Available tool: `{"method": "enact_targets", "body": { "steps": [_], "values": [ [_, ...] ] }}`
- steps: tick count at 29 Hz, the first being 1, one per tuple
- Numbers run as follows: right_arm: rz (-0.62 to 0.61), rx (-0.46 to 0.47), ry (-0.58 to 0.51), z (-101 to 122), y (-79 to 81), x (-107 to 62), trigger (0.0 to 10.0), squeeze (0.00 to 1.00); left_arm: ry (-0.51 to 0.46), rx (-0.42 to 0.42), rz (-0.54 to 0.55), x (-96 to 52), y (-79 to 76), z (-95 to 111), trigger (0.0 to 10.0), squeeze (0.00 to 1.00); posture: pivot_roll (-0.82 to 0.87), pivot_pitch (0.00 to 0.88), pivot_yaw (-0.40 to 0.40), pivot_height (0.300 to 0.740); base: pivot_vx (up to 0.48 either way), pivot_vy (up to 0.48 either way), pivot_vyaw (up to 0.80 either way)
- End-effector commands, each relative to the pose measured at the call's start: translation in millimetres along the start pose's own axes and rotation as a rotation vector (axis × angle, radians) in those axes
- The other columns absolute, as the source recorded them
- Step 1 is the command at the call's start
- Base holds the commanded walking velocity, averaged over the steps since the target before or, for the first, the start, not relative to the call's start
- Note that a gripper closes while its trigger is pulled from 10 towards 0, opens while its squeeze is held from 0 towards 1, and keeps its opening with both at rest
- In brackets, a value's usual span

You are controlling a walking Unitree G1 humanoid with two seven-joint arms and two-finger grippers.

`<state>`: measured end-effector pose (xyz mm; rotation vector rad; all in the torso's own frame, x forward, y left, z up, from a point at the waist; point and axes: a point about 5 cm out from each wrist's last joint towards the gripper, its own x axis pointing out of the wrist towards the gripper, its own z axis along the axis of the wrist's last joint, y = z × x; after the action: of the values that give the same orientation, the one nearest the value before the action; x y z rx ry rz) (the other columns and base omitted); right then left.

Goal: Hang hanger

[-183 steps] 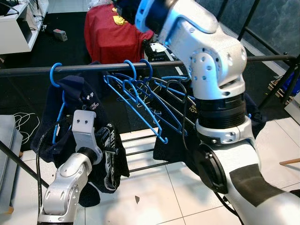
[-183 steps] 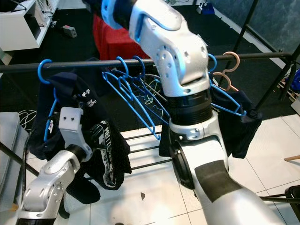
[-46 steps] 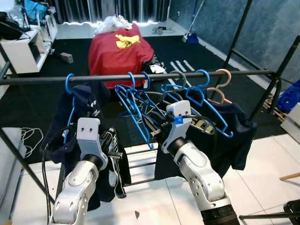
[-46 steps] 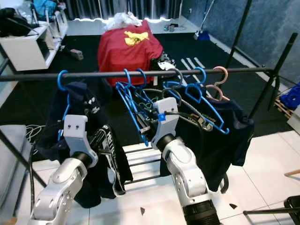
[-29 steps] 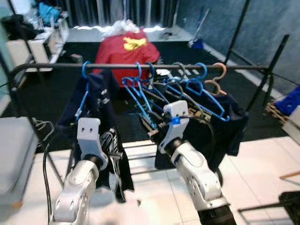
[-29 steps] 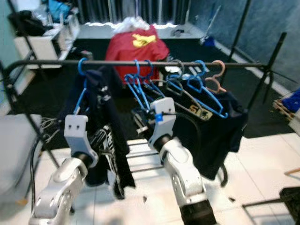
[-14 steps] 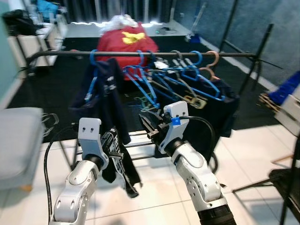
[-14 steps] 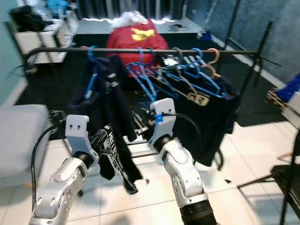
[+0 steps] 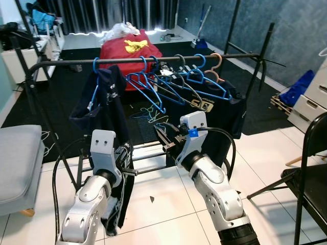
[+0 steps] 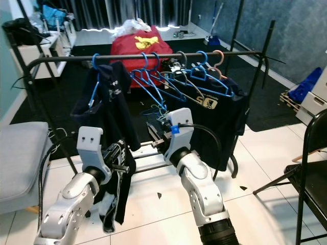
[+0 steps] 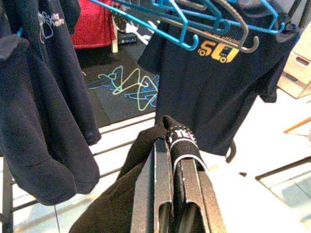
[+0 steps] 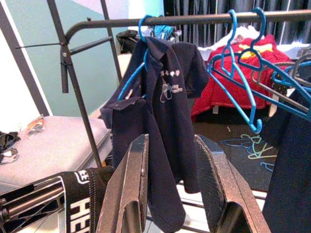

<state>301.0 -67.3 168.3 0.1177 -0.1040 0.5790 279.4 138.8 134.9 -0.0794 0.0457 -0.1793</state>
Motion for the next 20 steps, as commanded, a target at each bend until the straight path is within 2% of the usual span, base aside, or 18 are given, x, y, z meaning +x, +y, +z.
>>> {"method": "enact_targets", "body": {
  "steps": [1,10,20],
  "values": [
    [0.001,-0.006,0.011,-2.9,0.1,-0.5,10.0,0.00,0.025,0.018,0.004,-0.3,2.6,-4.2,10.0,0.00,0.07,0.000,-0.024,0.740,0.000,0.000,0.00],
    [-0.002,-0.001,0.022,-3.8,-0.9,-0.9,10.0,0.00,0.030,0.023,0.004,-0.5,1.6,-4.9,10.0,0.00,0.07,0.000,-0.026,0.740,0.000,0.000,0.00],
    [-0.002,0.006,0.043,-6.1,-1.6,-0.3,10.0,0.00,0.031,0.026,0.007,0.2,0.7,-5.3,10.0,0.00,0.07,0.000,-0.027,0.740,0.000,0.000,-0.77]
  ]
}}
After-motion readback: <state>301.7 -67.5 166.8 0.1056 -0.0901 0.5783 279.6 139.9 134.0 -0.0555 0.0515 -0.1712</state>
